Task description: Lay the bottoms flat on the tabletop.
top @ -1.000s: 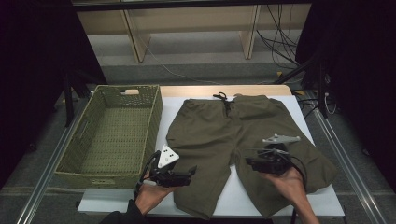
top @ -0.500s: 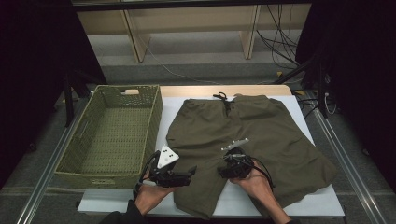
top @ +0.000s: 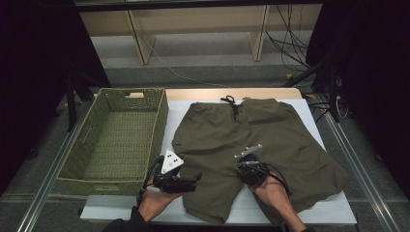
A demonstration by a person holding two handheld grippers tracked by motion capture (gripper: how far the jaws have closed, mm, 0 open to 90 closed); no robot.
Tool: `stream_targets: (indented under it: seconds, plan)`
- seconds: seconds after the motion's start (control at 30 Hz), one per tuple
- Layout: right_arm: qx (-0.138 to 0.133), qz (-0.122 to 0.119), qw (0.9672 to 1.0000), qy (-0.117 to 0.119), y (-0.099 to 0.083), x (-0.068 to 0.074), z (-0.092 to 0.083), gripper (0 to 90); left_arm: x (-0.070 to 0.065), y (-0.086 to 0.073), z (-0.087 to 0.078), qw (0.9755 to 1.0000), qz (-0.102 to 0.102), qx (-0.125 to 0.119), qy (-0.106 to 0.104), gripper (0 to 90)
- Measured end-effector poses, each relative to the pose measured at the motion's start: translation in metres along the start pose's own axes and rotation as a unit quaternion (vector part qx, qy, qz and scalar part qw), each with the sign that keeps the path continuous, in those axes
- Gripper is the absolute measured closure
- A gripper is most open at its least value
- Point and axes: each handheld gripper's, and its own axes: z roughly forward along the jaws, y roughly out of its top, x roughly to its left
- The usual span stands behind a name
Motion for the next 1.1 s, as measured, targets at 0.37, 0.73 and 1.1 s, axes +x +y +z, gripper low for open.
stream_targets:
  seconds: [0.37,0.73,1.1]
  plan:
    - [0.01,0.008,0.9999,-0.01,-0.011,-0.015,-0.001,69.3,0.0,-0.001,0.002,0.9997,-0.007,0.022,0.007,18.3]
    - [-0.084,0.018,0.9962,0.013,-0.016,-0.023,-0.032,47.1,-0.002,-0.024,0.022,0.9943,-0.02,0.101,0.028,24.7]
    - [-0.08,0.011,0.9964,0.024,-0.022,-0.021,-0.032,46.8,0.009,-0.038,0.037,0.9885,-0.043,0.137,0.047,34.5]
